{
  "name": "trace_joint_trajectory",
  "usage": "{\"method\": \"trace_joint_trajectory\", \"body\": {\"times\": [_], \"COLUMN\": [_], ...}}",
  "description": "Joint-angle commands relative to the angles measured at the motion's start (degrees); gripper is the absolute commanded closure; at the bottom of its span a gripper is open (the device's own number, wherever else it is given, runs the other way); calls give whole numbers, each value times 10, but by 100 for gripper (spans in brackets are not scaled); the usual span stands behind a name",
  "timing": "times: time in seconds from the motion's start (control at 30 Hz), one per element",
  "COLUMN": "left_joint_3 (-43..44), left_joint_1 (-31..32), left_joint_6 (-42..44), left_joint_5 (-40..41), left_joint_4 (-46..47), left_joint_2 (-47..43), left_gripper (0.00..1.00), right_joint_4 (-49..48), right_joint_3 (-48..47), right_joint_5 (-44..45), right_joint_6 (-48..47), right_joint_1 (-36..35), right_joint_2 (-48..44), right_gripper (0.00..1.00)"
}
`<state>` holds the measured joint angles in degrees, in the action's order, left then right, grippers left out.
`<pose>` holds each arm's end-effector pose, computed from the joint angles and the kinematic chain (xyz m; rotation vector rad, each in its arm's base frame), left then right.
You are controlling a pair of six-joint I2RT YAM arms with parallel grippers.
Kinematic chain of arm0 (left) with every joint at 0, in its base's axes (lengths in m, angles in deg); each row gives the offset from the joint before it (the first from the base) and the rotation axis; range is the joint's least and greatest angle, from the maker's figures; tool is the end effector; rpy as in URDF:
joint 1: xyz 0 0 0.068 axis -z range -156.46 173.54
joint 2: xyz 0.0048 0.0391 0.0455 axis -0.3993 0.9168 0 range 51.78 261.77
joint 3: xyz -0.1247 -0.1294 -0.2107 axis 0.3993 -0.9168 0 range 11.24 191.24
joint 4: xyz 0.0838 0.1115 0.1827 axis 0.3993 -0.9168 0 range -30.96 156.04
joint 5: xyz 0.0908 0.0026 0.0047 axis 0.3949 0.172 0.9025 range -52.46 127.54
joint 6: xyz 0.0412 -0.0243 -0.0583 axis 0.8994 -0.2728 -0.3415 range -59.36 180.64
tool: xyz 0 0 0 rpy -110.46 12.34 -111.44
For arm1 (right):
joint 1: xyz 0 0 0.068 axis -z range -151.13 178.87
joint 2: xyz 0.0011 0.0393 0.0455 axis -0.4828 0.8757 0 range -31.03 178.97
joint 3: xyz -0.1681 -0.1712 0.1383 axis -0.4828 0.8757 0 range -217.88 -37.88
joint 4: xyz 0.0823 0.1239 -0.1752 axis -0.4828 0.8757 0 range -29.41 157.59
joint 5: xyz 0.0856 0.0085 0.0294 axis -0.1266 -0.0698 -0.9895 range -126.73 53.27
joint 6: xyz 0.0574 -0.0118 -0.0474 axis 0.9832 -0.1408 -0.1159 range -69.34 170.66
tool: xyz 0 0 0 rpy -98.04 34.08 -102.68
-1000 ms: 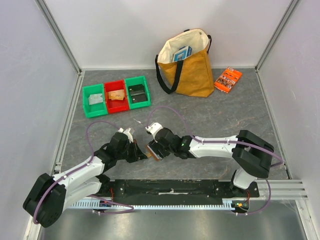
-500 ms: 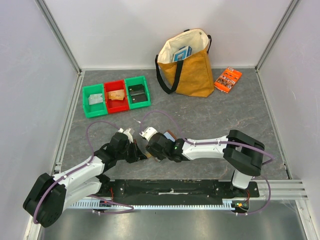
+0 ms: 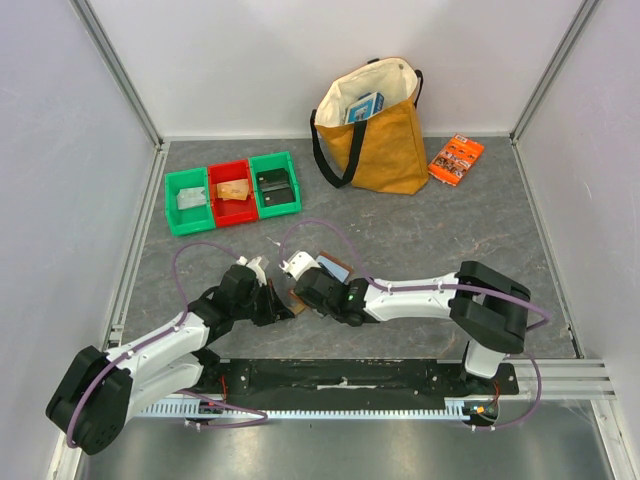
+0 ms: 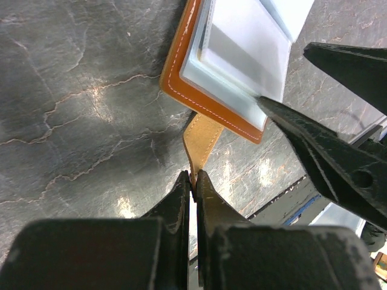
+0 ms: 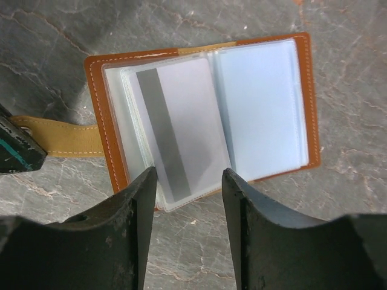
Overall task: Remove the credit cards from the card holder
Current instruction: Remove the credit card from the card holder.
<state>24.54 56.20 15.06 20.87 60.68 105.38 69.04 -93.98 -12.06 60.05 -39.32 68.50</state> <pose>0.1206 -0.0990 0.1422 -0.1358 2.5557 -0.9471 0.1511 0.3060 0.1730 -1.0045 2.1465 0.1087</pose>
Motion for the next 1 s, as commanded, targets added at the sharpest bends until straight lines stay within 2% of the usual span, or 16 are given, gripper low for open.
{"method": "trace_joint_trajectory", "body": {"times": [0.0,0.27,0.53,0.7,0.87,0.97], "left_joint_3": [9,9,6,11,63,107], "left_joint_1": [2,2,2,1,-11,-26], "left_joint_6": [2,6,0,-20,-21,-13], "left_joint_5": [-15,-26,-1,74,198,231], "left_joint_4": [-7,-8,-32,-54,-95,-117], "left_joint_2": [-1,-1,-25,-23,4,12], "left_gripper": [98,98,98,98,88,81], "right_joint_4": [12,14,24,43,16,-11], "right_joint_3": [-15,-33,-27,-23,-14,-3], "right_joint_5": [79,101,59,43,-56,-107], "right_joint_6": [-8,-15,-10,-5,-2,14], "right_joint_1": [2,16,94,106,111,119], "right_joint_2": [-40,-51,-35,-55,-84,-88], "right_gripper": [48,53,56,56,57,59]}}
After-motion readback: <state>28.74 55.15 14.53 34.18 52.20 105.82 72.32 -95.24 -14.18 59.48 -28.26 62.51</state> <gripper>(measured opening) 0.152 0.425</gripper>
